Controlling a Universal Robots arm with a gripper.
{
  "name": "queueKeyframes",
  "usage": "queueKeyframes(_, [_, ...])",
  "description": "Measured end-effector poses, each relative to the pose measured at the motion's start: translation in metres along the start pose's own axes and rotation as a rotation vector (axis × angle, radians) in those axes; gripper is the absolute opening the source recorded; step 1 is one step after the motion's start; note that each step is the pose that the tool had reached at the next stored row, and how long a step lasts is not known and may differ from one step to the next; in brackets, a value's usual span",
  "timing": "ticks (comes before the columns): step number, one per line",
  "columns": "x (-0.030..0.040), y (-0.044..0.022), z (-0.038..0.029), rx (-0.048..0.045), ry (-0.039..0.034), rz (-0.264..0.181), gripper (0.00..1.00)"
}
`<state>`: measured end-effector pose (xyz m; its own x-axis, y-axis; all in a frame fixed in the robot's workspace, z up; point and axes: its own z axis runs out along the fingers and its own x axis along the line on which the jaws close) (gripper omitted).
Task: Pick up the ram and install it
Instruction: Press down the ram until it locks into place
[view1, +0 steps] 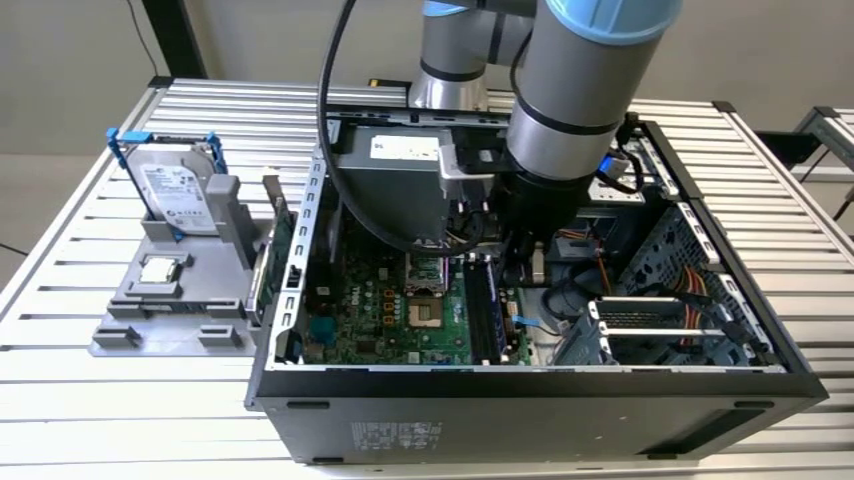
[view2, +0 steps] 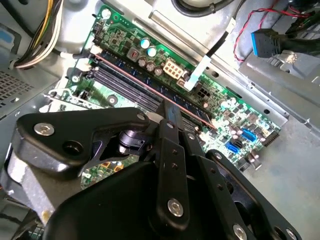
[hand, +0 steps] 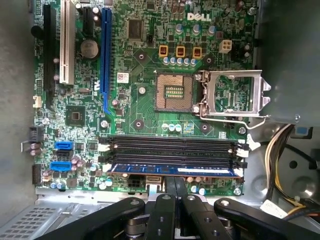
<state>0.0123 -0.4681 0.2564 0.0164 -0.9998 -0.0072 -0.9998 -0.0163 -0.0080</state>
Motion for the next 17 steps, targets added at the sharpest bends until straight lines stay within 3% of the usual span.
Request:
queueKeyframes(6, [0.0000,0.0000,-0.0015,-0.0003,0.0004,0.000,0.00])
queueKeyframes(17, [0.0000,-0.0001,-0.0124,-0.0003,0.0006,0.000,0.00])
